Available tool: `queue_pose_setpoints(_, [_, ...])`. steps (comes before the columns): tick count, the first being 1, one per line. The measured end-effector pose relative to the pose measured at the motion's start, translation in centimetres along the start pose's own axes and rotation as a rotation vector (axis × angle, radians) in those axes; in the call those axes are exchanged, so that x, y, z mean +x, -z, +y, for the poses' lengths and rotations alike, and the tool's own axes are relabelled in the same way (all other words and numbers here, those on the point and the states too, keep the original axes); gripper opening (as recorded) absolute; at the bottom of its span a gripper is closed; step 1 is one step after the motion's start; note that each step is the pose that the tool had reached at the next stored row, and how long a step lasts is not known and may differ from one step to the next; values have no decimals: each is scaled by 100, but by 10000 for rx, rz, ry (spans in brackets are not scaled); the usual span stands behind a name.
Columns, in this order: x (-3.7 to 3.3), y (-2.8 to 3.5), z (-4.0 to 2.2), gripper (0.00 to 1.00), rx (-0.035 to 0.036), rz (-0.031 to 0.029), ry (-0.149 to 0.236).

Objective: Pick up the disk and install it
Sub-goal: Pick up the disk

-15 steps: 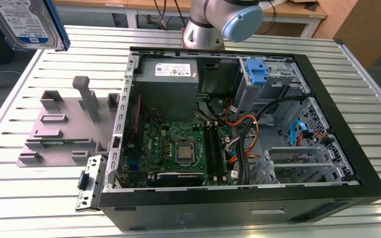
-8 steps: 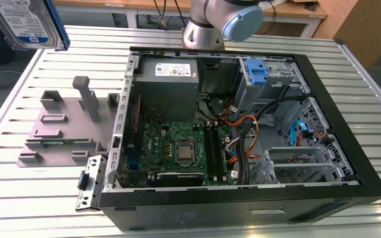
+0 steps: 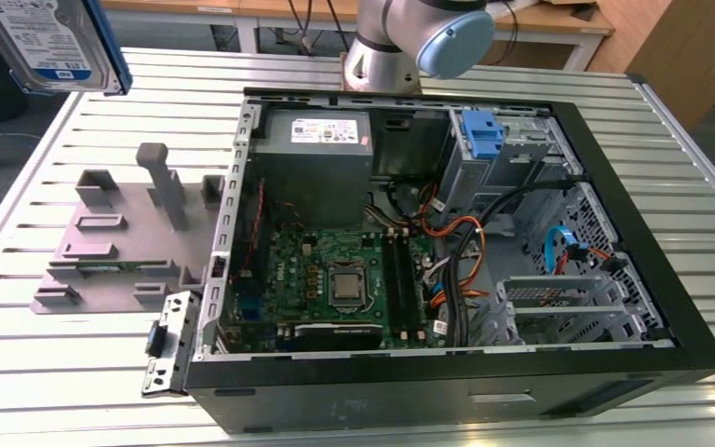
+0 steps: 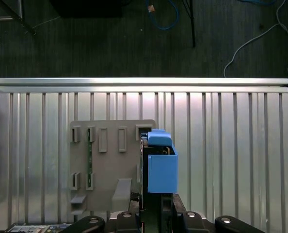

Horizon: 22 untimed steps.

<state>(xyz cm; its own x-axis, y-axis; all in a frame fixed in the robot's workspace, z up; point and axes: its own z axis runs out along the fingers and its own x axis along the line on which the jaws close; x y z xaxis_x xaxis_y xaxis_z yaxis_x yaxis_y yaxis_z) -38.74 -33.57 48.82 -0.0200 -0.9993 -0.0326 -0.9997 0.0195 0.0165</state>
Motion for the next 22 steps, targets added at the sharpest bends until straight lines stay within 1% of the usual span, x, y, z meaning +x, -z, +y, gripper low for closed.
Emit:
queue_pose_setpoints(16, [-1,12,-4,35,-2,1,1])
queue_pose_setpoints(19, [0,11,-22,35,0,0,2])
queue_pose_setpoints(22, [-2,12,-61,35,-1,0,1])
